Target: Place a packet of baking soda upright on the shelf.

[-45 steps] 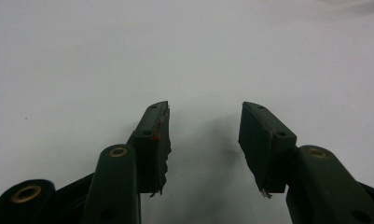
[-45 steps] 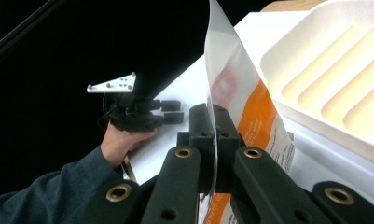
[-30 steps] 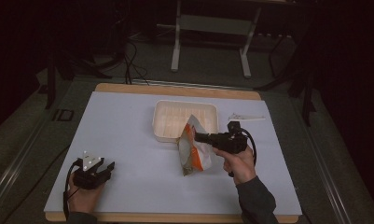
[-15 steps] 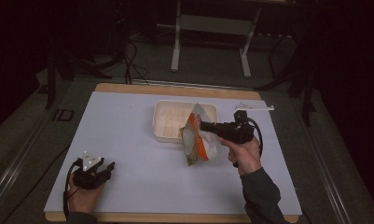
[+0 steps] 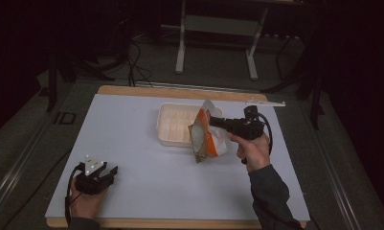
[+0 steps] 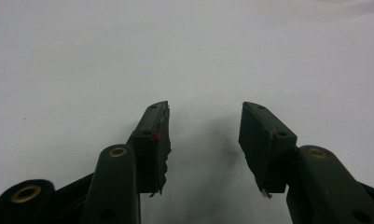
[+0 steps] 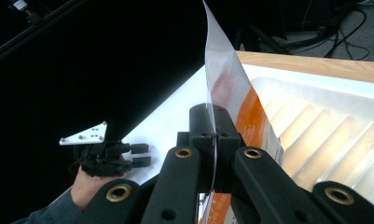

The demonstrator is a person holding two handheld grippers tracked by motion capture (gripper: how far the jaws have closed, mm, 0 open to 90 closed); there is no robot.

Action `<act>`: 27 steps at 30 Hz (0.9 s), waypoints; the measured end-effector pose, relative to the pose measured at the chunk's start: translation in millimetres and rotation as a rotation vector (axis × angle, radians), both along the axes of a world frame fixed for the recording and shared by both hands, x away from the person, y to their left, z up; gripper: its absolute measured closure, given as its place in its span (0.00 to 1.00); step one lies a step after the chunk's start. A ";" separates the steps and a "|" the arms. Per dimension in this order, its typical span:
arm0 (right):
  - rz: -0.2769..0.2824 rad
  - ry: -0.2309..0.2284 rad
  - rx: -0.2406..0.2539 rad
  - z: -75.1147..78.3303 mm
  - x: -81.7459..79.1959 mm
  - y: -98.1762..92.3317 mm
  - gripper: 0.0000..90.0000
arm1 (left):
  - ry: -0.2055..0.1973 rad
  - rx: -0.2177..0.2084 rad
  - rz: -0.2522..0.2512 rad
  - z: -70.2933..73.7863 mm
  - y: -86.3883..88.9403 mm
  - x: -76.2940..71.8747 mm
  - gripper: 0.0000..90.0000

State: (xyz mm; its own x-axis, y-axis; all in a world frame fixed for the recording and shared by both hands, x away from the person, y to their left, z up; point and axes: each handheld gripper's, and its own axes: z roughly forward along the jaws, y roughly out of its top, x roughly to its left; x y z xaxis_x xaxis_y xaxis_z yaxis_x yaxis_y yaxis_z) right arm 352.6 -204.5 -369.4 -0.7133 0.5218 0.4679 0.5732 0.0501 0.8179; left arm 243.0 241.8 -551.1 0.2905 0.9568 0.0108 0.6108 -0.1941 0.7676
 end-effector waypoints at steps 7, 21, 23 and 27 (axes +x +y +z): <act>-0.037 -0.002 0.004 2.2 8.3 -3.1 1.00 | -0.001 0.000 -0.001 0.0 0.0 -0.1 0.58; -0.096 -0.010 0.001 5.7 24.7 -5.6 1.00 | 0.000 -0.001 -0.001 0.0 0.0 0.1 0.58; -0.105 -0.010 -0.005 5.8 27.4 -5.5 1.00 | 0.000 -0.001 -0.001 0.0 0.0 0.1 0.58; -0.124 -0.012 -0.010 5.7 32.8 -5.7 1.00 | 0.000 -0.001 -0.002 0.0 0.0 0.0 0.58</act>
State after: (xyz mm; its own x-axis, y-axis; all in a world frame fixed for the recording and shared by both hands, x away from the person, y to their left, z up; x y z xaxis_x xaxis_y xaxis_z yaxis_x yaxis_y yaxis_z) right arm 385.4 -210.3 -363.7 -0.6485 0.6110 0.4540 0.5659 -0.0121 0.8244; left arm 243.0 241.8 -551.0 0.2926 0.9562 0.0098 0.6103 -0.1946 0.7679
